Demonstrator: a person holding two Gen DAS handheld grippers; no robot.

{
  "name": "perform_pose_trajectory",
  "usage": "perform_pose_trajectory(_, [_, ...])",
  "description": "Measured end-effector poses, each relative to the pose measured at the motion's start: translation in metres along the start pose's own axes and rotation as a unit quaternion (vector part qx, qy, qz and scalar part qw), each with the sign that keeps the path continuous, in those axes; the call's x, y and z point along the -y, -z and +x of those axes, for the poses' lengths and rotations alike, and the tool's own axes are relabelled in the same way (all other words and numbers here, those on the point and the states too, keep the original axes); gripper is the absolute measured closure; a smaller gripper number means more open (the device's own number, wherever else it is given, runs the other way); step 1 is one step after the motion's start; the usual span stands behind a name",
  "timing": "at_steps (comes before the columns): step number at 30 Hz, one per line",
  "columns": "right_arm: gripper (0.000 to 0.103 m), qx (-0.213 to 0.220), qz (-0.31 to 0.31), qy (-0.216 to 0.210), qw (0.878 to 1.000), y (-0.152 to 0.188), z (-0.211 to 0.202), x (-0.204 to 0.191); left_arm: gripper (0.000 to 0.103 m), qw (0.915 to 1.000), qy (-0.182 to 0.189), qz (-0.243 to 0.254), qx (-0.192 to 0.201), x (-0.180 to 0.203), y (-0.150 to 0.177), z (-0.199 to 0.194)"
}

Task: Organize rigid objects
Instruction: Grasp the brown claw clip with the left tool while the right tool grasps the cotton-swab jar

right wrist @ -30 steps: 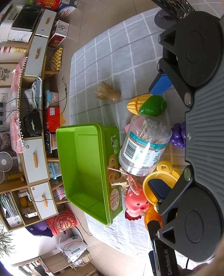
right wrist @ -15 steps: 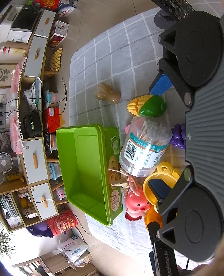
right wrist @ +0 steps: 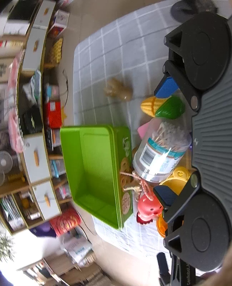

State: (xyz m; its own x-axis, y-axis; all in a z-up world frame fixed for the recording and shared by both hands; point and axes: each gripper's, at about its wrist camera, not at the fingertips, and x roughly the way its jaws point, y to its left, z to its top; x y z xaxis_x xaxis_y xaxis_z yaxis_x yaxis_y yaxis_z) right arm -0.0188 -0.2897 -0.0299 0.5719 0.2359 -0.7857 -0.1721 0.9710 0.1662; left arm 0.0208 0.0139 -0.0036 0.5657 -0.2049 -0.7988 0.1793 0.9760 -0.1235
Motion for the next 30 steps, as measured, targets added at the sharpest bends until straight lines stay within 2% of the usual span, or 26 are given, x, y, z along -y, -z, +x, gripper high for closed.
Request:
perform_pose_trajectory(3, [0.018,-0.002,-0.016,-0.017,1.000,-0.002,0.004,0.003,0.002,0.9993,0.006,0.035,0.012,-0.003,0.004,-0.001])
perform_pose_trajectory(9, [0.018,-0.006,-0.040,-0.042,0.998,0.002,0.007,0.014,0.002,0.9974,0.018,0.068,0.017,-0.016,0.018,0.001])
perform_pose_trajectory(18, [0.018,0.003,-0.104,-0.029,0.994,0.017,0.015,0.017,0.003,0.9910,0.051,0.123,0.016,-0.031,0.043,0.006])
perform_pose_trajectory(24, [0.018,-0.003,-0.178,0.003,0.984,0.028,0.027,-0.001,0.005,0.9874,0.041,0.153,0.005,-0.025,0.049,0.016])
perform_pose_trajectory(28, [0.018,-0.008,-0.197,0.020,0.980,0.031,0.035,-0.005,0.009,0.9840,0.036,0.174,0.000,-0.019,0.052,0.022])
perform_pose_trajectory(30, [0.018,-0.009,-0.199,0.026,0.980,0.031,0.039,-0.006,0.014,0.9833,0.036,0.178,-0.005,-0.016,0.053,0.026])
